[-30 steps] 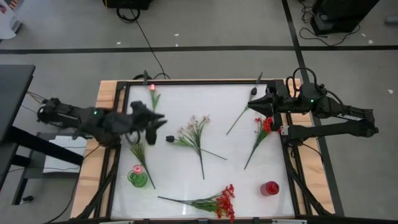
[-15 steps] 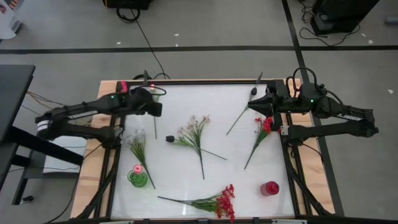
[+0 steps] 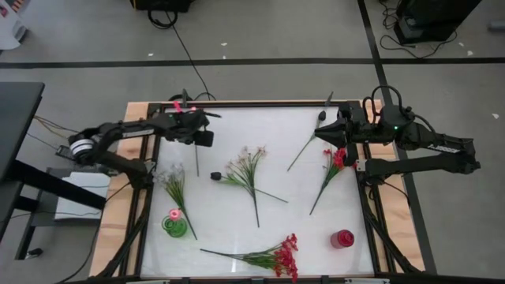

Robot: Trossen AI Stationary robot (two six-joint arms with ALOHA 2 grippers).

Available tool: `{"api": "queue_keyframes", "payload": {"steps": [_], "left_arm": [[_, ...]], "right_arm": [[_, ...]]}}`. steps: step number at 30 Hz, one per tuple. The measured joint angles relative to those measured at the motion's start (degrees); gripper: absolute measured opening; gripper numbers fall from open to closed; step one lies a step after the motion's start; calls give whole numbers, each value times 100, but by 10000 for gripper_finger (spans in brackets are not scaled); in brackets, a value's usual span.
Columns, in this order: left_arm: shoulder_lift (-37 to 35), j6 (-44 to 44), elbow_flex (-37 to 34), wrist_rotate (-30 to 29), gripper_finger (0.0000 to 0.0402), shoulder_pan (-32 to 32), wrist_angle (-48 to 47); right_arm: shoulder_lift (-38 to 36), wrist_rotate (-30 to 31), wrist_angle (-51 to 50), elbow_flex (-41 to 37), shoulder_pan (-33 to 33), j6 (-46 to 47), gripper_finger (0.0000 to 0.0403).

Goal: Sort flowers into vase by color
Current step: Put the pink flower into the green vase

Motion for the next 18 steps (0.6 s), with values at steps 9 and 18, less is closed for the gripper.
{"api": "queue_keyframes", "payload": {"steps": [9, 18], "left_arm": [[764, -336, 0, 173, 209, 384, 189], [1146, -365, 3, 332, 184, 626, 416]], "right_arm": [[2, 0, 0, 0, 0, -1, 62], [2, 1, -2, 0, 0, 0, 62]]}}
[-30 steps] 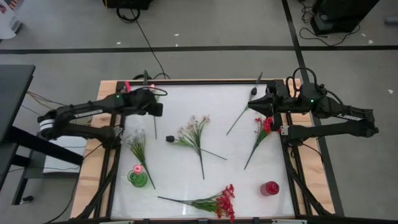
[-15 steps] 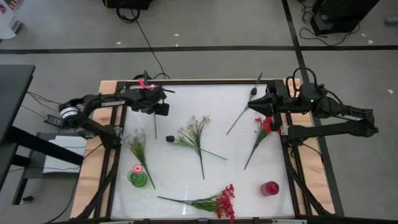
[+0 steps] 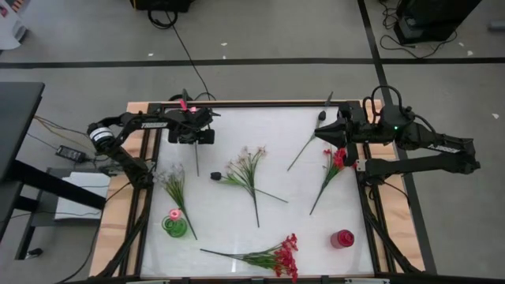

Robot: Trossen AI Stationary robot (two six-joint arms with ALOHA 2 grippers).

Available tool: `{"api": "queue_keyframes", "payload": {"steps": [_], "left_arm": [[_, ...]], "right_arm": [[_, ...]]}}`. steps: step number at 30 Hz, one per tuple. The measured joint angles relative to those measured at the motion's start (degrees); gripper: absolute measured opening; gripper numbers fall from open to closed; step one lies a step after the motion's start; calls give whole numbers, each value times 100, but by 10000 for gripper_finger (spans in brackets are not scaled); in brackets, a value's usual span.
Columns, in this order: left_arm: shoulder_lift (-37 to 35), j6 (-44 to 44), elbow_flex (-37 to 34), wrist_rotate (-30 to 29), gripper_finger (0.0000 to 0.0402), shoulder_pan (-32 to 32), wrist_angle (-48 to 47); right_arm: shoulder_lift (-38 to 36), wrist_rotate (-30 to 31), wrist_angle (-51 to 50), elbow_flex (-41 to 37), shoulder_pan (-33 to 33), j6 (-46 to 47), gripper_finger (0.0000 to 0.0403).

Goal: Sort flowers into vase by color
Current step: Put the pink flower into the green vase

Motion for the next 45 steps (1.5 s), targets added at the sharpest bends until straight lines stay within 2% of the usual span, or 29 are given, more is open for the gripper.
{"api": "queue_keyframes", "payload": {"steps": [8, 14, 18, 23, 26, 31, 34, 37, 40, 45], "left_arm": [[186, 193, 14, 276, 118, 144, 172], [-10, 101, -6, 0, 46, 136, 217], [-265, 108, -8, -54, 12, 164, 191], [-776, 109, -8, -115, 6, 159, -1], [-1220, -9, -8, -321, 5, 116, -211], [-2088, -21, -6, -331, 4, -8, -359], [-2584, 220, -4, -196, 4, -178, -488], [-3000, 155, -2, 230, 3, -405, -568], [-3285, -72, 197, 492, 3, -675, -801], [-3416, 85, 874, 417, 3, -935, -1816]], "right_arm": [[0, -1, 0, 0, 0, -1, 62], [-2, 0, 0, 0, 0, 0, 62], [0, -2, 2, 0, 0, 0, 62], [-1, -2, 1, 0, 0, -2, 62], [0, -2, 2, 0, 0, 0, 62], [-1, 0, 0, 0, 0, 0, 62], [0, 0, 0, 0, 0, 0, 62], [-2, 0, 0, 0, 0, -2, 62], [-1, 0, 0, 0, 0, 0, 62], [0, 0, 2, 0, 0, -2, 62]]}}
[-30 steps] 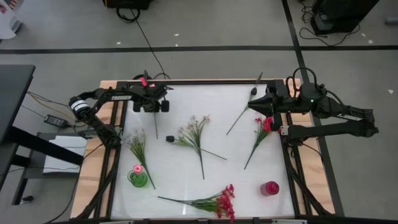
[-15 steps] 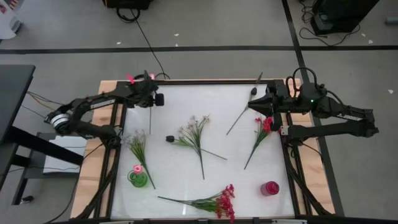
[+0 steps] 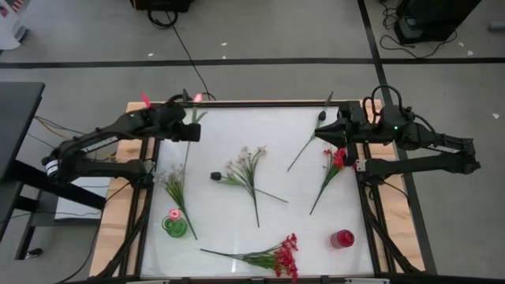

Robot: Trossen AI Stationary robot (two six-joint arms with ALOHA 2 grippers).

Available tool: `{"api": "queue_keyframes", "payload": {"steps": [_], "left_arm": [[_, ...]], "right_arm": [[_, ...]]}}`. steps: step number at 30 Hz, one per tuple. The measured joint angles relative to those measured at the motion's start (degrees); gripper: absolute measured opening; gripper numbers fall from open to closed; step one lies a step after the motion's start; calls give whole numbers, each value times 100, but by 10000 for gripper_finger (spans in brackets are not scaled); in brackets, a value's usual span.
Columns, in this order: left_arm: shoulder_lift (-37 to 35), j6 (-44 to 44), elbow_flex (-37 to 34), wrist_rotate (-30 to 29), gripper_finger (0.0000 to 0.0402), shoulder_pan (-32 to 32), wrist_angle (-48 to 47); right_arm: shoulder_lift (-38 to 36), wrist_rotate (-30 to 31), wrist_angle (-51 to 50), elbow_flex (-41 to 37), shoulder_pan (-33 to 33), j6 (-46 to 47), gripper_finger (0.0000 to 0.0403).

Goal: Sort flowers into vase by color
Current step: Put the pink flower into the green vase

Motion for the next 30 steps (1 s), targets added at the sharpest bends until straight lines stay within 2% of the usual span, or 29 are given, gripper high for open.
{"api": "queue_keyframes", "payload": {"steps": [7, 12, 23, 30], "left_arm": [[-17, 852, 1199, -272, 2, -57, -1114], [-151, 1621, 1849, -302, 2, -41, -1566], [-1626, 3344, 1942, -338, 2, 142, -1735], [-2538, 4228, 1935, 388, 2, 139, -1699]], "right_arm": [[-2, -1, 0, 0, 0, 1, 62], [0, -1, -2, 0, 0, 2, 62], [-2, 0, 0, 0, 0, 0, 62], [0, 0, -2, 0, 0, 2, 62]]}}
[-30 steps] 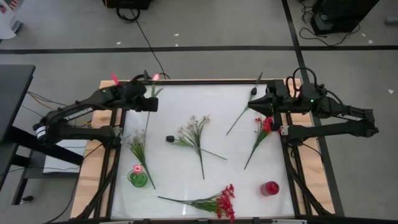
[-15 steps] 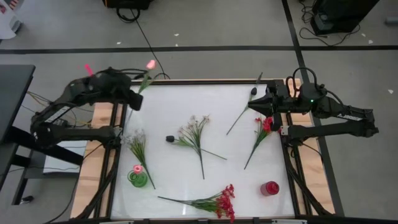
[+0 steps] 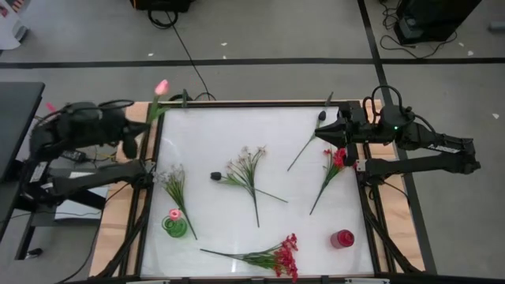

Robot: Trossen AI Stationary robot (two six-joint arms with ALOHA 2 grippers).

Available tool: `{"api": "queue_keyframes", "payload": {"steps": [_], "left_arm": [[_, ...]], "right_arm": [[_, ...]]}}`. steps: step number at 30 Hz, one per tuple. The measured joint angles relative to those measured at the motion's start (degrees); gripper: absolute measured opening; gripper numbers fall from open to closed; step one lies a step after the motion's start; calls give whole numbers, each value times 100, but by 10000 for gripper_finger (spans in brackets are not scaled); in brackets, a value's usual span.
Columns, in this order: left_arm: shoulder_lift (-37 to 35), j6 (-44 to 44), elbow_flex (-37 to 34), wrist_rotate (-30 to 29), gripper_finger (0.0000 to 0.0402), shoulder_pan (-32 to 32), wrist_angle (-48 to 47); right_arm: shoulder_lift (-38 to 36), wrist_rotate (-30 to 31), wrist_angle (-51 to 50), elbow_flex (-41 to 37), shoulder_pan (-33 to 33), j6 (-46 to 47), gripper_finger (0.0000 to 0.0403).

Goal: Sort flowers into vase by color
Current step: Put the pink flower into the green vase

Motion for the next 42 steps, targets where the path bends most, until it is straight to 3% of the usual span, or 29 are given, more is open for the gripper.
{"api": "queue_keyframes", "payload": {"steps": [6, 10, 15, 20, 24, 32, 42], "left_arm": [[-409, 104, -65, 1111, 2, 0, 241], [-1042, -114, -948, 1587, 2, -2, 1080], [-1989, -1151, -2183, 2186, 2, -2, 2241], [-2628, -1689, -2710, 2702, 2, -2, 2615], [-3042, -1553, -2984, 3251, 2, 2, 2867], [-3031, -765, -3077, 4721, 2, 5, 3545], [-3034, -1031, -3829, 5808, 2, 7, 4339]], "right_arm": [[0, -2, 0, 0, 0, 0, 62], [0, -1, 1, 0, 0, -1, 62], [0, 0, 0, 0, 0, -2, 62], [0, -1, 1, 0, 0, 0, 62], [-2, -2, 2, 0, 0, 0, 62], [0, -1, 0, 0, 0, 0, 62], [-1, 0, 0, 0, 0, -1, 62]]}}
